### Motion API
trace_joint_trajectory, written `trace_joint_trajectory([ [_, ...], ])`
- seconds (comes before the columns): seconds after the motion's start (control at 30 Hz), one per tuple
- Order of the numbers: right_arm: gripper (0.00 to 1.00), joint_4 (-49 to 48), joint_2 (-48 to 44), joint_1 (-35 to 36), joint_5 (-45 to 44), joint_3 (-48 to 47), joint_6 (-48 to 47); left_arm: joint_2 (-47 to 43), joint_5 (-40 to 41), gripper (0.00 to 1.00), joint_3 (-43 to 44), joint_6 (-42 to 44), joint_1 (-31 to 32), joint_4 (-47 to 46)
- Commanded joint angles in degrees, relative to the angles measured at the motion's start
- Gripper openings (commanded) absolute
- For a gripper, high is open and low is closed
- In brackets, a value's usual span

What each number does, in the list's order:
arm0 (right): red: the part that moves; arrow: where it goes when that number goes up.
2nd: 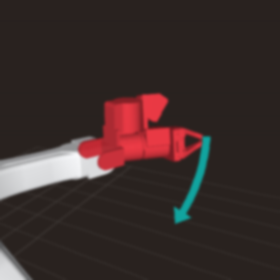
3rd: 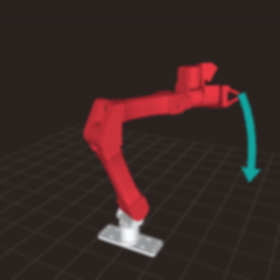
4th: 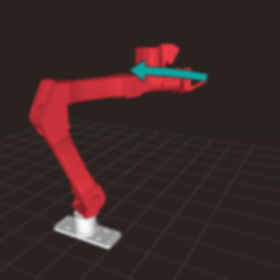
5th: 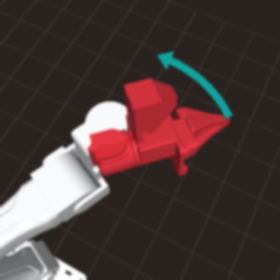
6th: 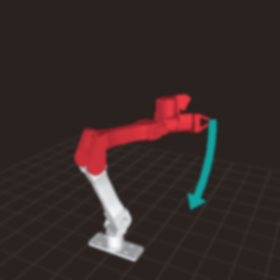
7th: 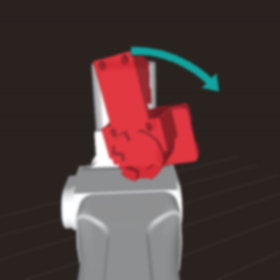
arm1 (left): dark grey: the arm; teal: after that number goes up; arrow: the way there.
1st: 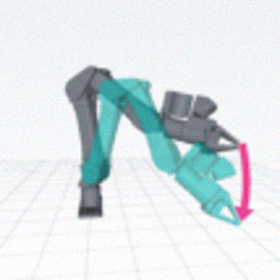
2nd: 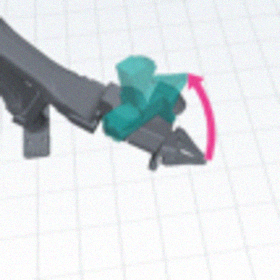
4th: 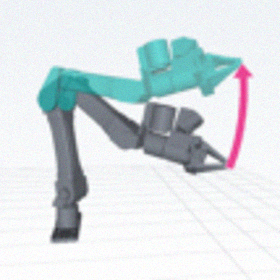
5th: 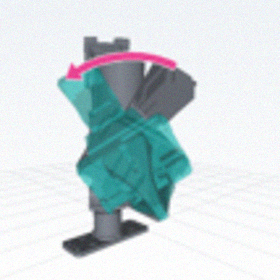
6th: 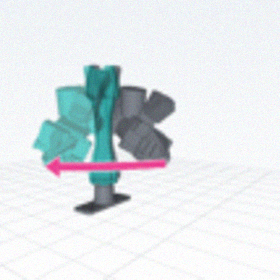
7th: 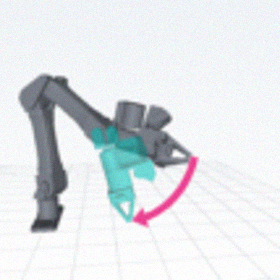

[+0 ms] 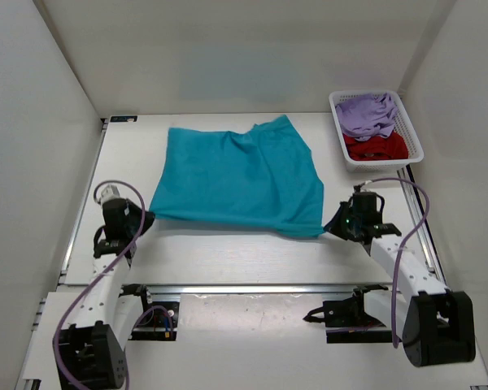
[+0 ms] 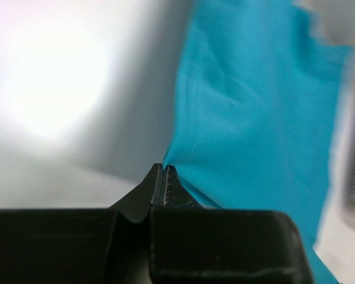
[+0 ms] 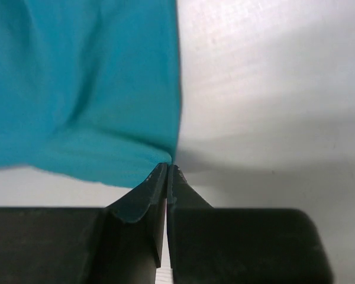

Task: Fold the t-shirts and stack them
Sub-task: Flatten out the tshirt, then grap the side of the flattened tshirt closest away from the robot with both arms

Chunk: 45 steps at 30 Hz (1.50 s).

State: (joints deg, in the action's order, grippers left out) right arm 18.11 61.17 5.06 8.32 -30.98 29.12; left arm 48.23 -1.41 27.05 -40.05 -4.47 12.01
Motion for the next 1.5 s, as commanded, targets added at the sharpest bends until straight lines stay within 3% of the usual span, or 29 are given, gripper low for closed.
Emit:
trace_joint_trajectory([
  [0.0, 0.0, -4.4, -8.32, 0.73, -0.93, 5.99, 4.62, -5.93, -5.86, 0.0, -8.21, -2.13, -4.75, -0.06],
  [0.1, 0.0, -1.07, -12.47, 5.3, -1.99, 8.92, 7.87, -10.86, -5.45, 0.0, -10.79, -0.73, -5.29, 4.14],
  [0.3, 0.0, 6.49, -23.79, 4.79, 1.26, 13.04, 9.46, -14.3, -6.15, 0.0, -11.32, 0.24, -3.0, 9.43],
  [0.43, 0.0, 7.29, -25.14, 6.72, -0.67, 10.17, 9.91, -14.48, -5.88, 0.0, -8.24, 1.2, -2.73, 10.58],
  [0.6, 0.0, 1.77, -14.35, 1.45, 3.02, 5.86, 5.78, -8.87, -8.17, 0.0, -4.9, -1.51, -4.41, 4.44],
  [0.93, 0.0, -5.88, 9.12, 2.59, -2.33, -9.17, 4.19, 11.78, -6.32, 0.0, 0.8, -6.62, -2.65, -7.69],
  [1.27, 0.0, -10.11, 22.94, -0.4, -0.23, -19.19, 2.78, 27.78, -4.83, 0.0, 8.28, -6.97, -2.74, -11.39],
  [1.47, 0.0, -9.84, 31.81, -0.58, 0.47, -25.08, 1.11, 34.47, -6.05, 0.03, 8.46, -7.23, -5.02, -14.03],
])
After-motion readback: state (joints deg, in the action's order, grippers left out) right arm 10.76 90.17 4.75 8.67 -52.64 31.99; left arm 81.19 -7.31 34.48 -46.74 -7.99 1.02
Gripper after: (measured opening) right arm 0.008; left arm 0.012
